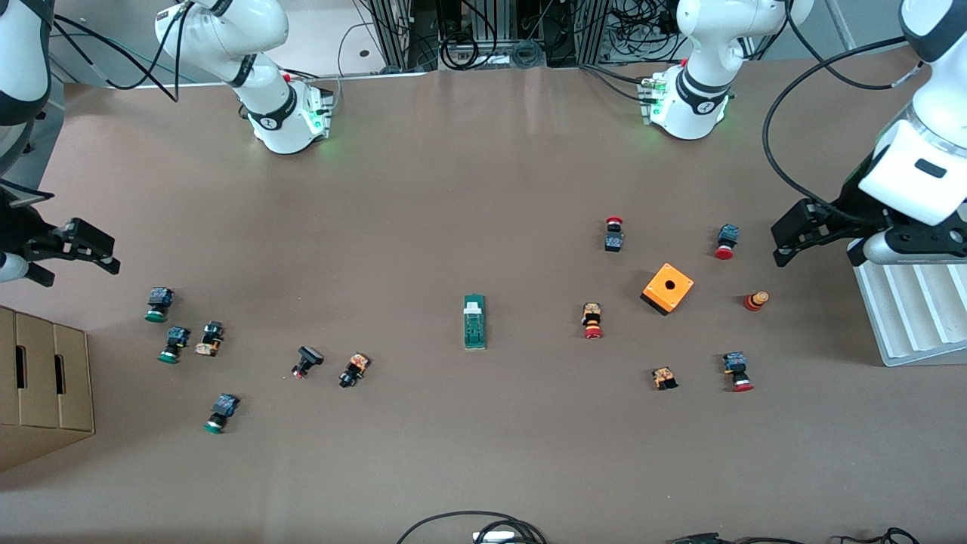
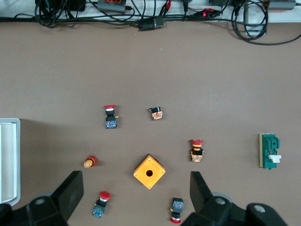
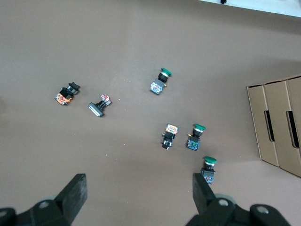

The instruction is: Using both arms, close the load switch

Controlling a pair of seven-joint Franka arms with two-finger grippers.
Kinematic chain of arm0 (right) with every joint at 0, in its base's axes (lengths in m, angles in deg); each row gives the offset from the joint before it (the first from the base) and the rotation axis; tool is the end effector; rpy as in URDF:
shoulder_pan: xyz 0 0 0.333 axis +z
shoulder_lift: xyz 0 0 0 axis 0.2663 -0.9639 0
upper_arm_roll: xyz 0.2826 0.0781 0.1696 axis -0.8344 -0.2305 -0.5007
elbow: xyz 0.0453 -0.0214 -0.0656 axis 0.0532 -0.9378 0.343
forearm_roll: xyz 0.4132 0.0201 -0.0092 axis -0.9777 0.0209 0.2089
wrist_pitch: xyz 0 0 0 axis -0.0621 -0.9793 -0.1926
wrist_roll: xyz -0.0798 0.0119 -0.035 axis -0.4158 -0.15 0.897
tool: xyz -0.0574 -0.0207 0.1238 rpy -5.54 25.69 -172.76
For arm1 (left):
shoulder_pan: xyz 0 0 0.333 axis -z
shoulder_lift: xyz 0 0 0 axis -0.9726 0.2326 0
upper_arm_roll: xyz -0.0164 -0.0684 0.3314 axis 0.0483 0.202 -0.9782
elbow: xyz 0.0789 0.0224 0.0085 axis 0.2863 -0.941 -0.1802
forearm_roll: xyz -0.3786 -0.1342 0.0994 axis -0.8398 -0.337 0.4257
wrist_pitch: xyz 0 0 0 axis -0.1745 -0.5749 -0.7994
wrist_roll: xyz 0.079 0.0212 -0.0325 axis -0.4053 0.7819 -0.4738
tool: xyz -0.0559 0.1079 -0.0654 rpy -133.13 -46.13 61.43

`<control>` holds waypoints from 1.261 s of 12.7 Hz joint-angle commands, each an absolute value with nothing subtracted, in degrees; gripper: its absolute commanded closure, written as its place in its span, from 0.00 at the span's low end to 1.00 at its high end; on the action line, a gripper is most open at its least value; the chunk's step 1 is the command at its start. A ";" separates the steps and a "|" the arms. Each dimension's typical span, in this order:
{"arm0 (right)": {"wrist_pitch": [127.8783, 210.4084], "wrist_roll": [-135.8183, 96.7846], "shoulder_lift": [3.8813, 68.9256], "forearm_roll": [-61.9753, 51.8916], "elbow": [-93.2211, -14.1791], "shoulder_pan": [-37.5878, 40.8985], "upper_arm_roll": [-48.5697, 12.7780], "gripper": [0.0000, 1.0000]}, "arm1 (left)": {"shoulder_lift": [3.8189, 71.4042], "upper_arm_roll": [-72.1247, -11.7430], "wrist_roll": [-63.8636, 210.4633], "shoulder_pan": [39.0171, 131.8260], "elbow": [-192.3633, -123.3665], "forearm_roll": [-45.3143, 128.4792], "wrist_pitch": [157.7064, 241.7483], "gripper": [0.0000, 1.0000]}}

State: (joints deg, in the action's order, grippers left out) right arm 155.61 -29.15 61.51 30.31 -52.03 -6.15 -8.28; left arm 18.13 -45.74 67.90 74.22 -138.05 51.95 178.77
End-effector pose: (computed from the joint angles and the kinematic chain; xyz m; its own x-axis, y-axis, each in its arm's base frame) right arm 0.5848 -0.0576 0.5888 0.9823 0.1488 0.1138 0.1504 -0.9886 -0.0059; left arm 0.6151 -0.1191 0.6541 0.9848 0.0024 0.1739 -0.0045 -0.9992 0.0392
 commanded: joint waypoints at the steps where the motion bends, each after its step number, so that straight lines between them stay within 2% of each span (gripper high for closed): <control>1: 154.95 -28.55 61.54 31.54 -51.36 -5.86 -8.14 0.00 | 17.00 -46.02 65.95 77.94 -137.43 52.68 179.42 0.00; 4: 155.04 -28.55 61.45 31.54 -51.36 -5.95 -8.05 0.00 | 15.95 -45.85 58.26 82.77 -137.43 55.04 180.12 0.00; 9: 155.12 -28.55 61.45 31.54 -51.36 -5.86 -8.05 0.00 | 16.12 -43.21 43.48 89.98 -139.62 63.30 187.76 0.00; 11: 155.21 -28.55 61.36 31.63 -51.36 -5.95 -8.05 0.00 | 16.03 -39.54 36.89 93.06 -142.25 68.83 188.99 0.00; 14: 155.13 -28.55 61.36 31.63 -51.36 -5.95 -8.05 0.00 | 16.65 -30.58 23.03 93.33 -147.34 78.57 191.98 0.00; 16: 155.13 -28.55 61.36 31.63 -51.36 -5.95 -8.05 0.00 | 17.17 -27.14 14.58 93.95 -150.95 83.34 194.53 0.00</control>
